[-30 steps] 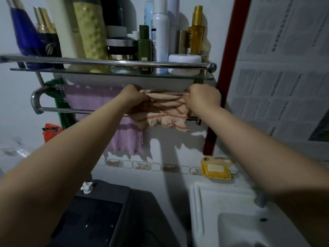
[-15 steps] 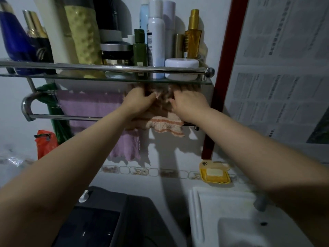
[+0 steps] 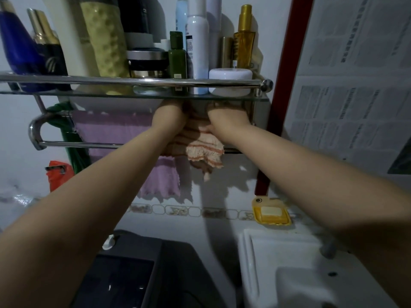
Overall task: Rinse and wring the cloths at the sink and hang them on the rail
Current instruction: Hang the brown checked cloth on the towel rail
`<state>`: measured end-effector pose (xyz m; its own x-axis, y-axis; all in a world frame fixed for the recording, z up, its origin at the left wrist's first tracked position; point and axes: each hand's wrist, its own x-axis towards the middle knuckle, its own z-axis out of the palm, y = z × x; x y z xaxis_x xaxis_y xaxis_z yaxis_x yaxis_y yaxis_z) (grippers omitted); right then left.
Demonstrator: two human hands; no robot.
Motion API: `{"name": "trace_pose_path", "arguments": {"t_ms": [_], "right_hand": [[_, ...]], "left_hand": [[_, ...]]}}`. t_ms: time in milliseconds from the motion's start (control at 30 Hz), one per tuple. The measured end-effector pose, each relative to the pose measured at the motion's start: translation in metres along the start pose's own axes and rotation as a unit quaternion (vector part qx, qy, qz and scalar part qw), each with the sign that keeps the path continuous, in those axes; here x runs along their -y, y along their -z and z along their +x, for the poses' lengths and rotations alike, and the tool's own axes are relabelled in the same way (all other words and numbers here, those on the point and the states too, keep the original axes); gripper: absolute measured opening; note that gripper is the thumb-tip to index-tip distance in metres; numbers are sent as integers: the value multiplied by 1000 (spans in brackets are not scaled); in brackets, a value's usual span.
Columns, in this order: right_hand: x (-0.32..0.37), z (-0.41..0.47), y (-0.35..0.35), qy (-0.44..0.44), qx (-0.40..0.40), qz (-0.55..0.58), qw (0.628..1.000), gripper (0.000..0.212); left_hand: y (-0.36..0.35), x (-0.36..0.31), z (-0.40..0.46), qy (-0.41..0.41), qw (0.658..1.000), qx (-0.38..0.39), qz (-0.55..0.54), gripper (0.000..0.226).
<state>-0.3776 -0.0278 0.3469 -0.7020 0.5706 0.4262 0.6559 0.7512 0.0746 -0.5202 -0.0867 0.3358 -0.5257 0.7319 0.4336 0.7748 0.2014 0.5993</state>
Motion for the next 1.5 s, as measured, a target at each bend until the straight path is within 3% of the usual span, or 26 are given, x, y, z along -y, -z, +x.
{"name": "trace_pose_path", "arguments": {"t_ms": [100,200,300,367,433,500,567,600,667,700,767,833,900,967,1167,1333,1500], "right_hand": [[-9,-10,-10,32,-82,-52,995,23],[-14,-21,-12,17,-101,-100,990,23],[-9,-34,-17,99,-114,83,985,20],[-5,-33,-16,126,17,191,973,31],[-6,-26,-21,94,149,150,973,55],[-7,-18,-26,48,227,107,967,78],[-1,-13,-23,20,306,118,945,85],[3,-13,-18,17,339,120,933,81],[7,-14,-11,22,307,114,945,59],[5,-15,-9,24,235,106,966,45],[2,-21,-6,4,43,59,997,39],[-3,-22,-8,16,-85,-31,996,32],[-8,-24,-13,21,-67,-84,994,27],[-12,-26,-16,14,-31,-104,994,28],[-24,-33,-16,12,-23,-133,991,40],[-26,-35,-23,1,-22,-116,993,39],[-27,-39,-26,4,-33,-110,993,46]], "left_hand": [[-3,6,-2,-96,994,-48,28,23],[1,17,-5,-205,975,-63,50,17],[5,22,-6,-242,960,-74,118,18],[5,24,-6,-223,961,-38,156,21],[5,23,-7,-203,966,30,157,27],[7,20,-9,-142,971,151,123,41],[10,19,-12,-80,954,264,115,49],[9,20,-13,-83,946,285,131,47],[4,27,-14,-146,953,216,156,35],[3,31,-16,-172,964,137,147,30],[3,40,-17,-186,975,-34,117,25],[6,48,-14,-182,967,-133,121,34],[8,50,-11,-184,960,-134,166,44],[6,52,-6,-178,959,-113,189,37],[9,46,4,-44,984,-136,109,26],[8,42,-4,-54,984,-167,26,24],[14,55,-4,-84,974,-156,141,28]]}}
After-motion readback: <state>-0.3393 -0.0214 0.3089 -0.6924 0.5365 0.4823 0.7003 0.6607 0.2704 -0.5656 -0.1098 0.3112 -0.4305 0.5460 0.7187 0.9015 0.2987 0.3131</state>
